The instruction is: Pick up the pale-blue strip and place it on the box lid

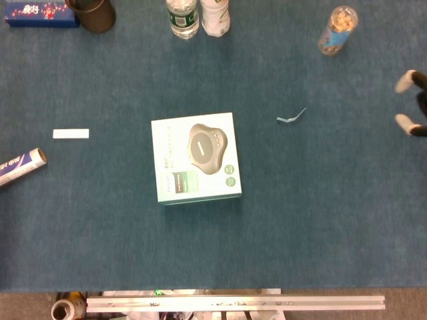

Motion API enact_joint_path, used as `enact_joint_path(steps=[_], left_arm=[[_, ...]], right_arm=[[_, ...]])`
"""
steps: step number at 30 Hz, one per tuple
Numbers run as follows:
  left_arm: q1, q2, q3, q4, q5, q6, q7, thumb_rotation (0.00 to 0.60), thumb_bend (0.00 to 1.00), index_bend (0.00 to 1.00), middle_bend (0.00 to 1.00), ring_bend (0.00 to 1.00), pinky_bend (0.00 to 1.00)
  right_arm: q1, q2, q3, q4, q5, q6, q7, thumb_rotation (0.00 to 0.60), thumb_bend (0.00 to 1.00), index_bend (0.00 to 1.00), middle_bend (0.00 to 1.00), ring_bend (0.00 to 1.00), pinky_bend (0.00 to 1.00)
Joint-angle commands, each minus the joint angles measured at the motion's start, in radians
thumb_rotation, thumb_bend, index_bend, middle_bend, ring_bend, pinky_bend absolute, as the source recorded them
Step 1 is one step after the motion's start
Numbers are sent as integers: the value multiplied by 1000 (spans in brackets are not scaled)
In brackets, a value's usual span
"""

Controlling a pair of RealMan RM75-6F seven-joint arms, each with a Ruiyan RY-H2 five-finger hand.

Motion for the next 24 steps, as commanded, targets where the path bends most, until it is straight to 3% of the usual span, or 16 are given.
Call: enact_joint_path(steps=[1,24], left_arm=[[-1,3,0,-4,5,2,2,600,270,133,293,242,128],[0,22,4,-27,20,11,24,600,270,133,293,242,128]], right_arm=[[59,-49,7,39,57,-67,-58,600,193,456,977,1000,1000],[323,-354,-18,322,269,-254,-272,600,200,513,1000,1000,1000]])
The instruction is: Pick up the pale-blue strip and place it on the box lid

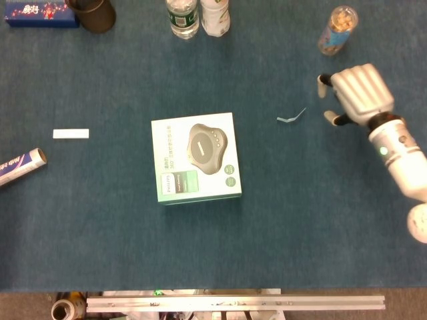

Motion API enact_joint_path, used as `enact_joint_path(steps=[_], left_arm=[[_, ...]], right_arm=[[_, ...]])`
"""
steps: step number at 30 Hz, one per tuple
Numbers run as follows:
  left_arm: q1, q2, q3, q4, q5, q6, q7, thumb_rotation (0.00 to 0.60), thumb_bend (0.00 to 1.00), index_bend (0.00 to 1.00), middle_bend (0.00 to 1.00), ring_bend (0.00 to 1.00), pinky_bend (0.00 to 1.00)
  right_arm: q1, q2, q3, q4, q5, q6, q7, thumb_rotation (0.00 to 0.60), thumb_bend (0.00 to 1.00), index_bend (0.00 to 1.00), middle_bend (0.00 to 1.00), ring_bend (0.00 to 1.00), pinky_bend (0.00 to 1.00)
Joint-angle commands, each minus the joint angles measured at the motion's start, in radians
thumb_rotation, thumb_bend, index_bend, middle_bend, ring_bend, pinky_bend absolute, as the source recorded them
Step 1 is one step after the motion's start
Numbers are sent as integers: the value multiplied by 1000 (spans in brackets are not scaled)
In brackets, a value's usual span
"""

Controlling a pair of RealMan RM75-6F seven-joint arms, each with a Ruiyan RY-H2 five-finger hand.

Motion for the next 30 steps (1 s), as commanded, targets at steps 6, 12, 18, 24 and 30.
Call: enact_joint_path(steps=[6,12,18,24,30], left_arm=[[4,1,0,2,-2,4,-1,600,270,133,293,242,128],[9,0,1,9,-8,5,-7,600,270,133,292,242,128],[13,-2,0,17,-10,11,-16,600,270,133,292,242,128],[16,-2,-3,19,-18,12,-21,600,270,133,291,242,128],[17,-4,-3,24,-25,7,-24,600,270,133,291,242,128]], right_arm=[[62,-89,-34,109,55,-50,-45,600,234,527,1000,1000,1000],[90,-138,-51,166,83,-65,-63,600,235,528,1000,1000,1000],[114,-175,-55,216,100,-77,-67,600,235,529,1000,1000,1000],[136,-198,-54,252,108,-93,-60,600,235,529,1000,1000,1000],[155,-215,-60,278,127,-106,-73,600,235,529,1000,1000,1000]])
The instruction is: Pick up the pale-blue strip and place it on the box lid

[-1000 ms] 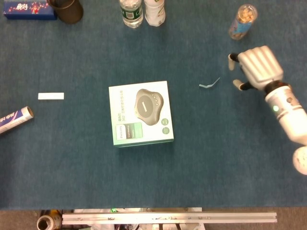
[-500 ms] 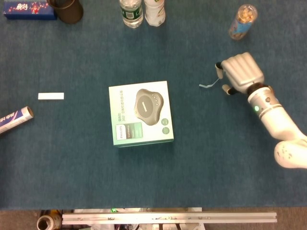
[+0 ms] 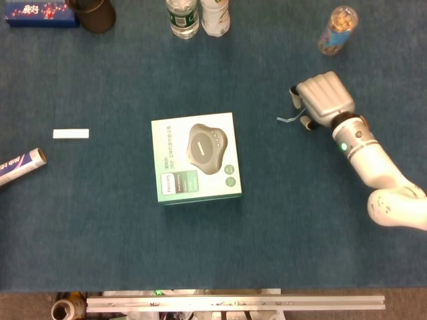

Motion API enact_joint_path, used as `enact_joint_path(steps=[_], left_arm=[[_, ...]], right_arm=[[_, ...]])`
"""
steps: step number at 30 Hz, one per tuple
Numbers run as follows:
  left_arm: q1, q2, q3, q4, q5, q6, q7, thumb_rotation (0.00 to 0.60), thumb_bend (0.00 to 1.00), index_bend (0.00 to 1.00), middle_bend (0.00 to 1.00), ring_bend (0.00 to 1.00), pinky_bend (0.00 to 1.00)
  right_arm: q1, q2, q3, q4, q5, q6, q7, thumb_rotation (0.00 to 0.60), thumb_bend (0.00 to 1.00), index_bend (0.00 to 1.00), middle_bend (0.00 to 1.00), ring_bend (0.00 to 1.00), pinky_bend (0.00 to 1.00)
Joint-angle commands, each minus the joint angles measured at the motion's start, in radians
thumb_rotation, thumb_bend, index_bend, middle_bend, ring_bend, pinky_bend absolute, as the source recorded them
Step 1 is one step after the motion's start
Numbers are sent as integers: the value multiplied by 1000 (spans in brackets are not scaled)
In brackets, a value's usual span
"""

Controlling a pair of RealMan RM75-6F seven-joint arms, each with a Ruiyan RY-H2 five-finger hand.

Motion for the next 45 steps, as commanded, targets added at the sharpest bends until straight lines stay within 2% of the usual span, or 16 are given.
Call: enact_joint_path(steps=[1,5,16,32,35,39,45], left_arm=[[0,-2,-1,2,-1,0,-2,600,270,133,291,242,128],[2,-4,-2,6,-1,2,-6,600,270,133,291,242,128],[6,-7,-4,17,-5,6,-15,600,270,133,290,242,128],[9,-11,-8,36,-3,10,-36,600,270,133,290,242,128],[9,-8,-7,37,2,11,-37,600,270,133,290,242,128],[8,0,-7,33,9,13,-30,600,270,133,290,242,128],[6,7,-3,19,24,18,-16,600,270,133,290,242,128]], right_arm=[[8,-6,-4,8,10,-6,-9,600,235,529,1000,1000,1000],[19,-17,-11,22,36,-14,-28,600,239,529,1000,1000,1000],[37,-38,-17,51,75,-21,-40,600,346,547,1000,1000,1000],[29,-15,-23,19,73,13,-22,600,348,618,1000,1000,1000],[20,3,-10,-19,54,35,7,600,348,634,1000,1000,1000],[11,68,21,-145,-35,85,70,600,348,635,1000,1000,1000],[20,158,51,-313,-128,123,95,600,348,635,1000,1000,1000]])
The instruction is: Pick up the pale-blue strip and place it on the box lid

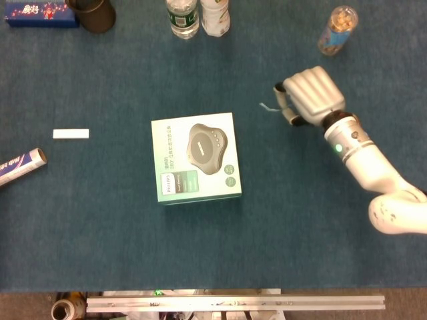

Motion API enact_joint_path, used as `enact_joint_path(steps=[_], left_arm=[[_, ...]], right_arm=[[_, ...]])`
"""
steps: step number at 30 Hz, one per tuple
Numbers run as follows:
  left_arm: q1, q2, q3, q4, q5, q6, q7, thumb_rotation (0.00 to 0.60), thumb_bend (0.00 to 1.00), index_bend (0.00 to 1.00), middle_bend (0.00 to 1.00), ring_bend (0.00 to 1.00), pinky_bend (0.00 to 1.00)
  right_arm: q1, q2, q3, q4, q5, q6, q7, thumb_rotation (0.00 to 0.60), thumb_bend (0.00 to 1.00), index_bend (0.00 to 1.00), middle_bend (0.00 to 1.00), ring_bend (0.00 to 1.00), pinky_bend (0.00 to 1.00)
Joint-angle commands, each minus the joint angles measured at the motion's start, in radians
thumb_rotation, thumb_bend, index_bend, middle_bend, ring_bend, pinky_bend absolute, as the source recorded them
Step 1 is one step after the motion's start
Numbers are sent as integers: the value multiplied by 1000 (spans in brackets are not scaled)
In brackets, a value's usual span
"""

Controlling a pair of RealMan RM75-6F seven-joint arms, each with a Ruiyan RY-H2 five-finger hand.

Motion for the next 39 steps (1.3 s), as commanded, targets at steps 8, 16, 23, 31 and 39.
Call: enact_joint_path(steps=[8,16,23,31,39], left_arm=[[7,3,9,-13,13,12,10,600,270,133,290,242,128],[14,0,15,-11,13,13,6,600,270,133,290,242,128],[15,-5,17,-10,11,9,2,600,270,133,289,242,128],[20,-5,16,-3,9,15,-13,600,270,133,289,242,128],[21,-11,17,4,10,13,-19,600,270,133,289,242,128]], right_arm=[[58,77,41,-188,-48,16,-35,600,348,635,1000,1000,1000],[122,49,12,-214,-37,5,-145,600,348,635,1000,1000,1000],[162,27,-11,-233,-17,5,-218,600,348,635,1000,1000,1000],[209,10,-39,-219,-72,37,-328,600,348,635,1000,1000,1000],[242,-10,-68,-201,-118,54,-422,600,351,635,1000,1000,1000]])
